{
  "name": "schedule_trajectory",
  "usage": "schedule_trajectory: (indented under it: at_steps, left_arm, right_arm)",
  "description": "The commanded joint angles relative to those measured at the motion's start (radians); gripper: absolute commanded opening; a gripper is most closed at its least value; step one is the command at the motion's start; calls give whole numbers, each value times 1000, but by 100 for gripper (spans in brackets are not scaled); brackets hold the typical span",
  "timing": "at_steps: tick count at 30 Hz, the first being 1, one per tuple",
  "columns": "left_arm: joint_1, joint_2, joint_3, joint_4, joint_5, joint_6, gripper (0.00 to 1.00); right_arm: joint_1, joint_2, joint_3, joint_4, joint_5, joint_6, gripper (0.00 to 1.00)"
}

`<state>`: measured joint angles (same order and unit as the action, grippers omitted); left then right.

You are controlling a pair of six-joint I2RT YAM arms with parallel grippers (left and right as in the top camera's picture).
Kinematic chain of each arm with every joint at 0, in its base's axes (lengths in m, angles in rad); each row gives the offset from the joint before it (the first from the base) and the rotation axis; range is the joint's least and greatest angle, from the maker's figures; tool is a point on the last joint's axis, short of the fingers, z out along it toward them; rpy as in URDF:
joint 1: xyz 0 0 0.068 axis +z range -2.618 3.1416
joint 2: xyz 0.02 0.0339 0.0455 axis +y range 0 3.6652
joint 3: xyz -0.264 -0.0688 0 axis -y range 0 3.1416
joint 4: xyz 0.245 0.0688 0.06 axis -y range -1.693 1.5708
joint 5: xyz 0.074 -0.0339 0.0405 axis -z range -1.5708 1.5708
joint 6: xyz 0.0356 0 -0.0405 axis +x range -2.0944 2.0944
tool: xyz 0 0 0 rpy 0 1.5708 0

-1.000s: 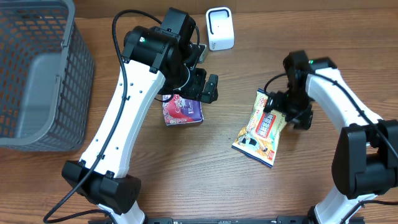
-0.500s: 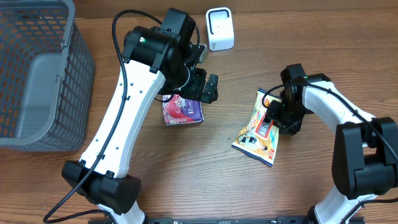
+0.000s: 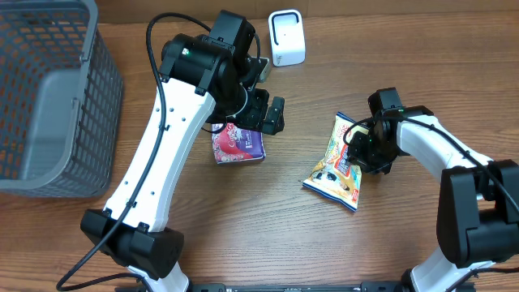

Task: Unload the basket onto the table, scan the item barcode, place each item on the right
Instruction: 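Raise the pouch barcode up to the white scanner, right gripper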

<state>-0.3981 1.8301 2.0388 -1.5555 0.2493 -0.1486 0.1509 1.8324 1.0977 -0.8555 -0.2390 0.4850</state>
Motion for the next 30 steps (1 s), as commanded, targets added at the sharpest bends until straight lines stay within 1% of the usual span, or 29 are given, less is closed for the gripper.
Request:
schedule_trajectory:
  at_steps: [1, 3, 4, 6, 11, 16, 19, 23, 27, 30]
  left_arm:
    - [-1, 2, 0, 1, -6, 22, 100]
    - [-1, 2, 0, 1, -6, 22, 100]
    - [-1, 2, 0, 1, -6, 22, 100]
    - [-1, 2, 0, 1, -6, 22, 100]
    - [-1, 2, 0, 1, -6, 22, 100]
    - [-1, 2, 0, 1, -6, 22, 100]
    - [-1, 2, 0, 1, -6, 22, 100]
    - [-1, 2, 0, 1, -6, 22, 100]
    - [-1, 2, 0, 1, -6, 22, 100]
    - [-1, 2, 0, 1, -6, 22, 100]
  right_arm:
    - [4, 31, 7, -27, 50, 14, 18]
    - [4, 31, 53, -71, 50, 11, 4]
    - [4, 31, 85, -101, 48, 10, 4]
    - [4, 31, 159, -161, 1, -46, 4]
    - [2, 31, 348, -292, -241, -231, 4]
    - [-32, 31, 472, -367, -459, -338, 4]
    - [-68, 31, 481, -352, -568, -338, 4]
    - [-119, 31, 481, -280, -621, -327, 4]
    - [-141, 31, 480, -97, -610, -175, 4]
    - [-134, 31, 480, 83, -557, -10, 4]
